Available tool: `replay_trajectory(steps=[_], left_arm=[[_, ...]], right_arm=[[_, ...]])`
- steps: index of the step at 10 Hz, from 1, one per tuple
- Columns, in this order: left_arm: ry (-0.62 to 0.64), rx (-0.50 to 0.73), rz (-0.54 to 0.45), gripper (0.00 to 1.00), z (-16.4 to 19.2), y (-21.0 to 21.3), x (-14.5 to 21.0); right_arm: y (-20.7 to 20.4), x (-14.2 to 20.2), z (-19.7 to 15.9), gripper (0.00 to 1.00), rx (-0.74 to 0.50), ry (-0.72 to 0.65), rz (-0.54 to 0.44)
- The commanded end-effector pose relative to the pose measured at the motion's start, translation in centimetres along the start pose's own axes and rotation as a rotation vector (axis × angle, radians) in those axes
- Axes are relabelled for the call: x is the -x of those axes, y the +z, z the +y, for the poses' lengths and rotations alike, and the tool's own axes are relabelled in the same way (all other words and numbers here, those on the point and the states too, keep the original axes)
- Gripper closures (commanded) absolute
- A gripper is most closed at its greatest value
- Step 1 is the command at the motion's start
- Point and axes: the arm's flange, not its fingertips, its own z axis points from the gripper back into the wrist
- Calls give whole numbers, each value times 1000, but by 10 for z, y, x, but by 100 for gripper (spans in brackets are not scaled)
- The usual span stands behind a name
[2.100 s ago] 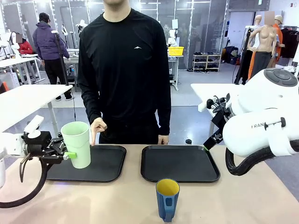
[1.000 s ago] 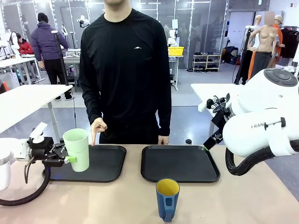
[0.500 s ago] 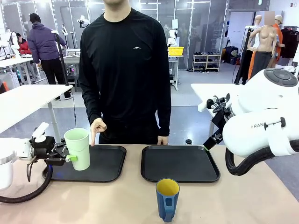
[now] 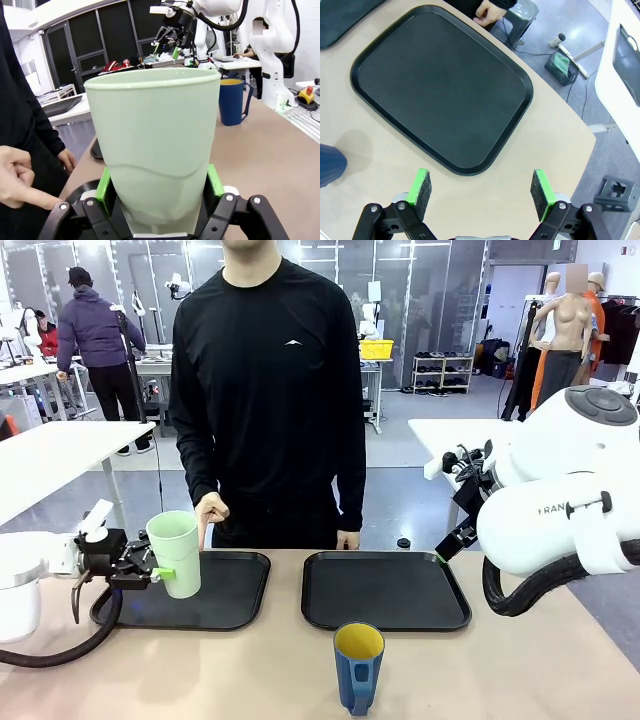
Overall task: Sort and store the cups by type.
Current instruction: Place the picked Reusable plastic cup into the Flat Tray indicated by the person.
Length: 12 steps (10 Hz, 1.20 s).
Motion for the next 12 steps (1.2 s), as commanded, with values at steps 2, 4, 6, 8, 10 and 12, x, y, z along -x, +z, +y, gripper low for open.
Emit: replay_trajectory(steps=[2,4,6,8,10,12], left_arm=[[-16,-30,-9,16,28,3,33],[20,-40,10,16,32,7,50],[27,-38,23,16,36,10,62],[39,-26,-8,16,34,14,70],[62,-23,-20,16,34,18,78],[80,-30,-26,0,33,23,80]], right_arm=[[0,0,-1,0,-1,-1,0],[0,0,-1,0,-1,-1,0],[0,0,-1,0,-1,-1,0],[0,0,-1,0,-1,-1,0],[0,0,-1,0,-1,-1,0],[0,0,-1,0,-1,-1,0]])
